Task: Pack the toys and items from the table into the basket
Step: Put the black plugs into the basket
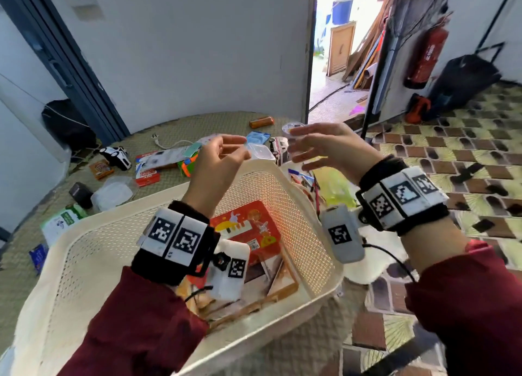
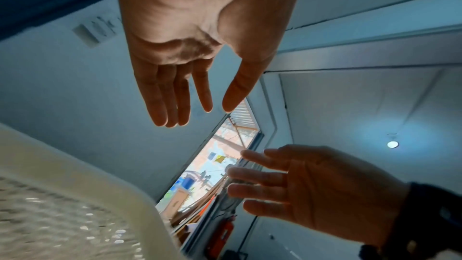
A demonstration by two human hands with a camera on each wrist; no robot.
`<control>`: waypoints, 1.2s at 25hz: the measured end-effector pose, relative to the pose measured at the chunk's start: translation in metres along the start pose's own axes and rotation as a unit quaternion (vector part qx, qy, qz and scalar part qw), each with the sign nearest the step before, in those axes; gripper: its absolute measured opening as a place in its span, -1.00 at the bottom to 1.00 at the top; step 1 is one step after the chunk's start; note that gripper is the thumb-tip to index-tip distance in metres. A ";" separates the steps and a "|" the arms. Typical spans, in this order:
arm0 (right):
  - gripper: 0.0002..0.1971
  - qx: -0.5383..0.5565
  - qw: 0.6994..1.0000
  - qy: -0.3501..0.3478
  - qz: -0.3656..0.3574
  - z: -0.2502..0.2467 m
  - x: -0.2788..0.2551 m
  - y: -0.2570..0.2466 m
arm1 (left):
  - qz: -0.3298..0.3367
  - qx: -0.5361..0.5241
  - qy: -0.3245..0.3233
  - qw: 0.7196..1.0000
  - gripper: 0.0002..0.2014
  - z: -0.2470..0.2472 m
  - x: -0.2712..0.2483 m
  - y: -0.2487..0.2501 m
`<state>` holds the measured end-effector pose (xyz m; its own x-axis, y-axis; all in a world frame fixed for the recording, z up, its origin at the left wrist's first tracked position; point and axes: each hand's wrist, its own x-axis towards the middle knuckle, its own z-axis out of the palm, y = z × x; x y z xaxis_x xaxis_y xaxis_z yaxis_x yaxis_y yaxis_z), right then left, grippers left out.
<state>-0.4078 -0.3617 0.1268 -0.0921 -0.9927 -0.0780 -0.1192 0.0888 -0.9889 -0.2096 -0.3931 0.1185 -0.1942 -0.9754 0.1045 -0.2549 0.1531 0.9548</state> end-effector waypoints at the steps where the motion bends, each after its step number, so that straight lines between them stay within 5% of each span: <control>1: -0.73 -0.004 1.000 0.010 -0.005 -0.018 -0.009 0.000 | 0.012 -0.013 -0.003 1.000 -0.83 0.015 -0.004 0.012; 8: -0.81 -0.048 0.995 0.075 0.044 -0.145 -0.065 0.051 | 0.044 -0.091 -0.058 0.993 -0.84 0.153 -0.046 0.059; 14: -0.80 -0.059 0.987 0.091 0.118 -0.204 -0.091 0.122 | -0.049 -0.061 -0.096 0.992 -0.85 0.251 -0.080 0.007; 22: -0.82 -0.076 0.977 0.080 0.183 -0.218 -0.061 0.204 | -0.142 0.015 -0.038 0.989 -0.83 0.292 -0.057 -0.091; 30: -0.60 -0.271 0.940 0.126 0.166 -0.224 0.008 0.266 | -0.169 0.185 -0.122 0.960 -0.52 0.312 -0.020 -0.167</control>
<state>-0.6618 -0.3276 -0.1081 -0.4362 -0.8580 -0.2711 -0.5224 0.4868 -0.7001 -0.4587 -0.3495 -0.1301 -0.2454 -0.9204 -0.3042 -0.6528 -0.0751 0.7538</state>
